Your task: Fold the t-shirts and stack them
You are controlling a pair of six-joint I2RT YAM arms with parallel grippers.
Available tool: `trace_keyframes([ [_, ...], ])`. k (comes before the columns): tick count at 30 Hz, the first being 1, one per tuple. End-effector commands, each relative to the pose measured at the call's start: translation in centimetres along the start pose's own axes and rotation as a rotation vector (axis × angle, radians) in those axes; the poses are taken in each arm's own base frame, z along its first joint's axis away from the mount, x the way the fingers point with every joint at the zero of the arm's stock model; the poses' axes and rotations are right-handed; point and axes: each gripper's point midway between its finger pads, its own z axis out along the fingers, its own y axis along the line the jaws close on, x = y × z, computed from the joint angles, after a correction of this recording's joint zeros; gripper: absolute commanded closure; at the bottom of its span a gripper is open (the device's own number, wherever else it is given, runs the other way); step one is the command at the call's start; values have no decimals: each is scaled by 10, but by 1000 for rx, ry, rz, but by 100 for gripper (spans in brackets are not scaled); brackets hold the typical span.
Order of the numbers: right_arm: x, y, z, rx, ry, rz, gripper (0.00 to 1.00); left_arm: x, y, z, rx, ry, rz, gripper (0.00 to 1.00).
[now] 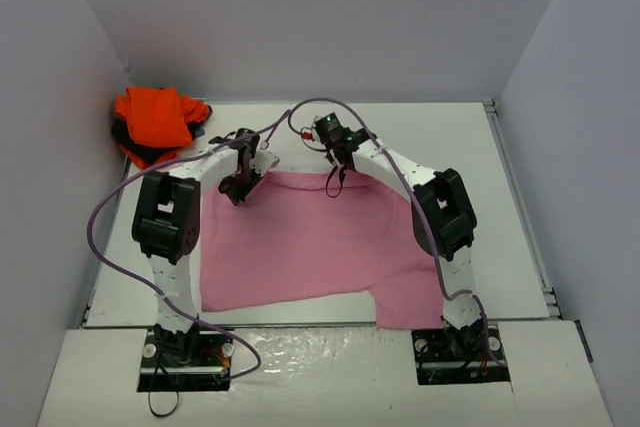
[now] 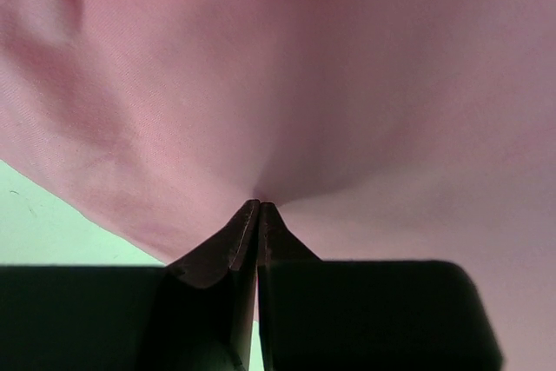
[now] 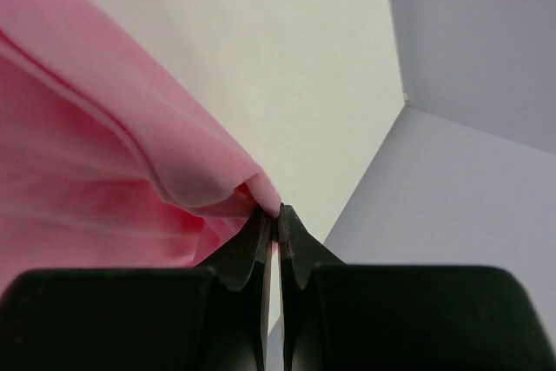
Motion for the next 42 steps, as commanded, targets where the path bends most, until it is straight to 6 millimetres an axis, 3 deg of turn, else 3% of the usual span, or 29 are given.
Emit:
trace_keyframes([
  [1, -17, -70, 21, 171, -9, 158, 100, -7, 5, -23, -27, -51, -1, 100],
  [3, -20, -81, 33, 201, 3, 163, 100, -7, 4, -22, -26, -48, -1, 100],
  [5, -10, -90, 63, 242, 51, 190, 100, -6, 4, -22, -24, -44, -2, 100],
  [7, -5, -111, 86, 294, 67, 258, 100, -5, 4, -21, -23, -42, -2, 100],
  [9, -3, -121, 98, 327, 73, 292, 99, -6, 3, -21, -22, -41, -2, 100],
  [10, 1, -131, 107, 373, 71, 322, 77, -6, 4, -21, -23, -41, -4, 100],
  [11, 3, -140, 116, 428, 62, 351, 40, -8, 4, -21, -23, -43, -5, 100],
  [12, 6, -147, 123, 476, 61, 369, 11, -9, 4, -20, -23, -43, -7, 100],
  [13, 10, -150, 126, 516, 66, 369, 2, -9, 5, -20, -22, -40, -8, 100],
  [17, 21, -169, 125, 711, 65, 397, 0, -11, 5, -20, -21, -39, -12, 100],
  [22, 18, -232, 75, 890, -13, 534, 0, -10, 4, -21, -21, -38, -13, 100],
  [26, 18, -256, 43, 853, -39, 543, 1, -12, 6, -26, -28, -55, -13, 100],
  [29, 19, -256, 35, 730, -57, 524, 8, -16, 10, -32, -40, -75, -18, 100],
  [32, 16, -226, 42, 547, -95, 552, 21, -19, 17, -38, -55, -97, -42, 100],
  [33, 19, -208, 46, 468, -88, 528, 23, -24, 25, -45, -71, -122, -62, 100],
  [38, 26, -155, 69, 291, -99, 507, 21, -47, 64, -74, -197, -196, -114, 100],
  [42, 22, -116, 90, 61, -111, 485, 26, -69, 94, -102, -264, -291, -167, 100],
])
